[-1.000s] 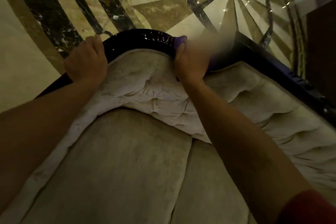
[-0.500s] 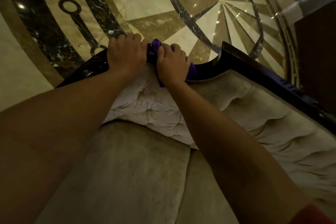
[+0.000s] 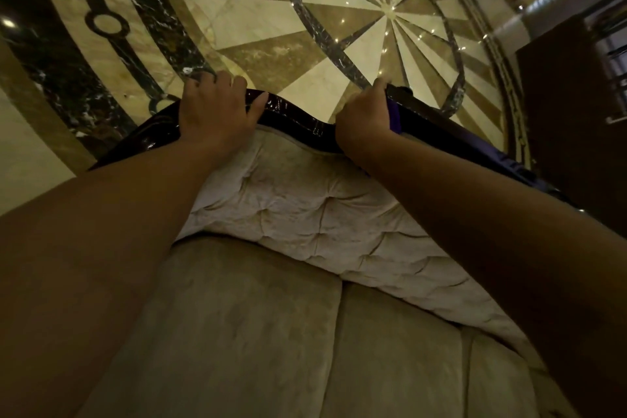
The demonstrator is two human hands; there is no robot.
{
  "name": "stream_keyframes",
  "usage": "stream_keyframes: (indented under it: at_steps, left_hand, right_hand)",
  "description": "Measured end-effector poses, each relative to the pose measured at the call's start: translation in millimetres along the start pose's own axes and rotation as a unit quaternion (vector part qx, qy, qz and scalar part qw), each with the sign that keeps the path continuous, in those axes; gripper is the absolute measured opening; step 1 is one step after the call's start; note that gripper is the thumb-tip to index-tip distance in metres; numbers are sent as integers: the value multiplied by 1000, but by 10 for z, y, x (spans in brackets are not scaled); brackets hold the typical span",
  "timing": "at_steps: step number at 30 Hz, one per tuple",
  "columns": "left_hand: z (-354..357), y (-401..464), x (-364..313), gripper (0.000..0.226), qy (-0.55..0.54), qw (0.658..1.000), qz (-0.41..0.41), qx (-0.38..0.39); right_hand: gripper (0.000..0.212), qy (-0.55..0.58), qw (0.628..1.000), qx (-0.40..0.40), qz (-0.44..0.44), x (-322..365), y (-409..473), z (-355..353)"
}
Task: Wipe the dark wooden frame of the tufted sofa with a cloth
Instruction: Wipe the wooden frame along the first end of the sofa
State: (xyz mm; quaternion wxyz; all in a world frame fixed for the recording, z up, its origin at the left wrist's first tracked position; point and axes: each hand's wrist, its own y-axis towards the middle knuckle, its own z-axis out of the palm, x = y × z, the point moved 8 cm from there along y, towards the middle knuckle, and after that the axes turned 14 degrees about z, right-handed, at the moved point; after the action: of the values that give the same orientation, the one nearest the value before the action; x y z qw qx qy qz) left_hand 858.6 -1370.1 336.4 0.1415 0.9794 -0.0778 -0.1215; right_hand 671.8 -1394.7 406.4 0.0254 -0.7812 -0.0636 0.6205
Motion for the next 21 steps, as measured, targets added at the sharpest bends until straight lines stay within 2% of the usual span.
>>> stream_keyframes:
  at_steps: [5,9,10,12,14,17,19,21]
  left_hand:
    - [-10,-2,1,60,-6,1000,1,-2]
    - [-26,-14,15,59,-9,1000,10,7]
    - [-28,-26,22,59,-16,1000,9,10]
    - [-19,-26,34,58,-36,999,0,23]
    - [-8,-11,51,55,-81,996,-4,44]
    - [-83,-188,308,61,-150,988,-14,20]
    - [-192,-571,655,72,-146,987,-59,-12]
    - [-182,-1106,1015,78,-139,983,-123,0]
  right_hand:
    - [32,-25,999,-26,1,-249,-55,-123]
    - [31,-14,999,-29,-17,-139,-107,-97]
    - [35,16,999,-35,-19,-63,-120,-51]
    - [44,162,985,-57,-9,74,-135,38]
    - [48,351,934,-67,7,184,-161,108]
    - [52,569,817,-63,70,367,-146,-19]
    - [55,678,725,-56,110,457,-156,-166]
    - [58,733,666,-55,123,532,-163,-309]
